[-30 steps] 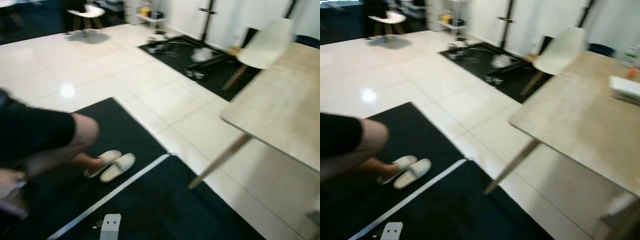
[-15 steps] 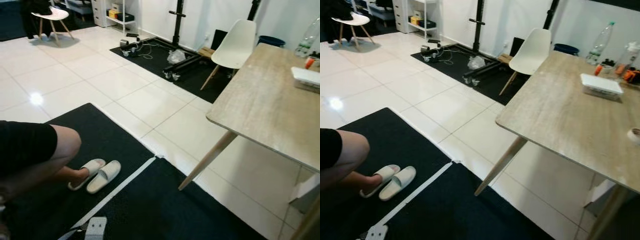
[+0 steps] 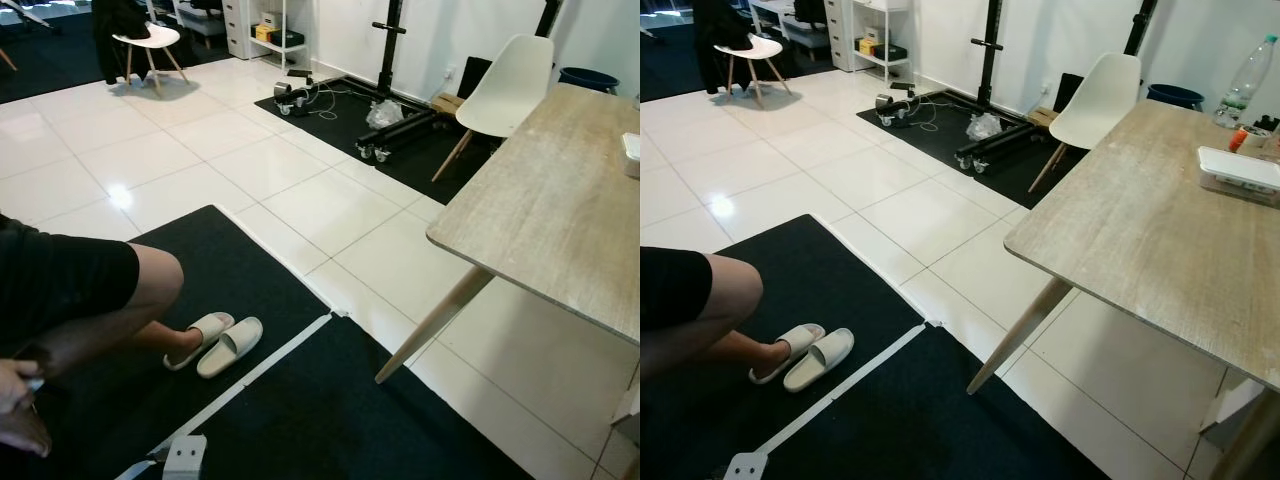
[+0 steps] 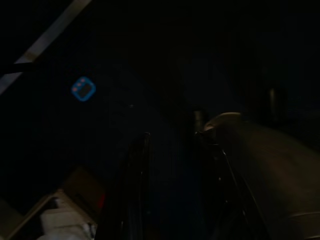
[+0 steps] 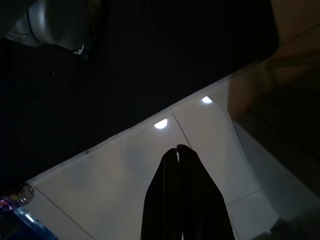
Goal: Restocking fridge
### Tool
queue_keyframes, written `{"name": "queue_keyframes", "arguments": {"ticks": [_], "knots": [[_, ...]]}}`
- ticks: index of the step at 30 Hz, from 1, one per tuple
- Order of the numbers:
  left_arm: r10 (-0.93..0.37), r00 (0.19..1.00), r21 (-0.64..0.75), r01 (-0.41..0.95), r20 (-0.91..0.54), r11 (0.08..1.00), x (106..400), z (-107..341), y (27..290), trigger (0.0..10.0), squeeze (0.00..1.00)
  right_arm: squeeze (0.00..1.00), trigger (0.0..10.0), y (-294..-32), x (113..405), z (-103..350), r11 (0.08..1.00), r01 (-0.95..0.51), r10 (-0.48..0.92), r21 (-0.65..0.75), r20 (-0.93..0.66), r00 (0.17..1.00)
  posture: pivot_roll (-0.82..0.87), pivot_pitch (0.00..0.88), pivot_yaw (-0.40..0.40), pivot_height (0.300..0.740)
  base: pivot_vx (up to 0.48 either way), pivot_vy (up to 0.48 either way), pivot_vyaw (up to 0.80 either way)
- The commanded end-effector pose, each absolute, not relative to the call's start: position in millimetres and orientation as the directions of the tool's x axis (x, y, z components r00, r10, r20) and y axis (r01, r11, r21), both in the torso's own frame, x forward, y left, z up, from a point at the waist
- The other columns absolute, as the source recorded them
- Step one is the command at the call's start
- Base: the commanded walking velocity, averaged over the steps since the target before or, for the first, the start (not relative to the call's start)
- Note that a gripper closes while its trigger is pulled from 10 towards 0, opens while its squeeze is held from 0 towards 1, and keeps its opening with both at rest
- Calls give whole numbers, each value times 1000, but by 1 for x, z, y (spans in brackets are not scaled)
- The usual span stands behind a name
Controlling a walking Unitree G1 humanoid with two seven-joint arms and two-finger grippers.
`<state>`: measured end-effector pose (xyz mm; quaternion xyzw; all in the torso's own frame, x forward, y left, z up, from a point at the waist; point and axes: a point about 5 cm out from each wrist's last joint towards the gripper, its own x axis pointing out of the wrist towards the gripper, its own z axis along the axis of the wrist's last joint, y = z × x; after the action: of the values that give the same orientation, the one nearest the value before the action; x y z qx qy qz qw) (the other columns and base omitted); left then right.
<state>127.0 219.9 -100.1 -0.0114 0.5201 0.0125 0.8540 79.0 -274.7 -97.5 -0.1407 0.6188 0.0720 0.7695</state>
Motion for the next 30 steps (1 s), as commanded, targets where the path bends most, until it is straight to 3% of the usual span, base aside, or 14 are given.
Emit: {"name": "queue_keyframes", "arguments": {"ticks": [1, 10, 17, 22, 30], "knots": [[-1, 458, -19, -35, -889, 999, 130, -101, 211, 10000, 0, 0, 10000, -274, 82, -97, 948, -292, -56, -127, -969, 239, 66, 0, -62, 740, 0, 0, 0], [-53, 463, -79, -36, -885, 996, 140, -103, 176, 10000, 0, 0, 10000, -278, 84, -95, 947, -289, -64, -137, -967, 247, 48, 0, -76, 740, 0, 0, 0], [-53, 464, -78, -34, -884, 996, 145, -102, 171, 10000, 0, 0, 10000, -277, 84, -95, 950, -284, -60, -132, -967, 249, 44, 0, -68, 740, 0, -185, 0], [-38, 472, -66, -43, -881, 997, 148, -101, 177, 10000, 0, 0, 10000, -278, 83, -95, 948, -289, -58, -130, -967, 247, 44, 0, -67, 740, 0, 0, 0], [14, 471, -38, -101, -882, 994, 140, -98, 214, 10000, 0, 0, 10000, -278, 82, -95, 945, -301, -59, -132, -969, 241, 38, 0, -87, 740, 0, 0, 0]]}}
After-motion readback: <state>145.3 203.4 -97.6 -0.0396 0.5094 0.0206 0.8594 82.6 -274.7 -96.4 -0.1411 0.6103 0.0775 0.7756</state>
